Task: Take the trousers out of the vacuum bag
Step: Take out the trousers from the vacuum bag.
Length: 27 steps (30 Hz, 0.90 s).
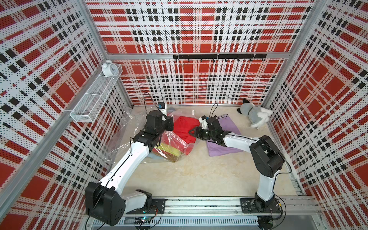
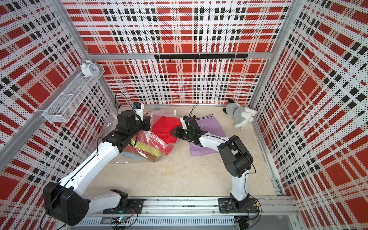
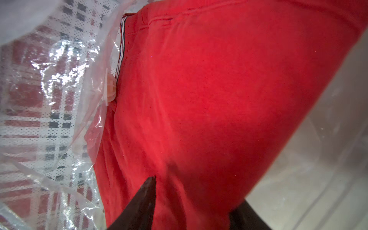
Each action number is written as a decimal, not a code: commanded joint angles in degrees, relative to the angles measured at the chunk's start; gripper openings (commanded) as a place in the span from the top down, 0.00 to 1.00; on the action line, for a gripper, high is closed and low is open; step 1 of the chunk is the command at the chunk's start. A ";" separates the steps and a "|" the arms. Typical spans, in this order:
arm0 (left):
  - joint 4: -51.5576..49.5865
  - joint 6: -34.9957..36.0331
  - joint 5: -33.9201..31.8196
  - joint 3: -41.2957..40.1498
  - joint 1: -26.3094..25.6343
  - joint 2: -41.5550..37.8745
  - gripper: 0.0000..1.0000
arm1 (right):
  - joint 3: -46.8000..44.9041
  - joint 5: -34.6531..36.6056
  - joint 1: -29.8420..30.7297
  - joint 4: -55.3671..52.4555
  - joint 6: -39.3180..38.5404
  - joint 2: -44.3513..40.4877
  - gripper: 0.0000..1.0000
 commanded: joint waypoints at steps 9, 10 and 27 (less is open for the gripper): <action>2.62 0.14 -1.63 1.04 0.94 0.13 1.00 | -1.02 -3.65 1.15 11.49 5.62 2.87 0.47; 2.61 0.13 -1.65 1.05 0.97 0.10 1.00 | -0.52 -3.81 1.18 11.89 5.77 3.28 0.48; 2.62 0.21 -1.02 0.57 0.97 0.36 1.00 | 0.66 -2.75 1.12 7.44 -0.92 -0.04 1.00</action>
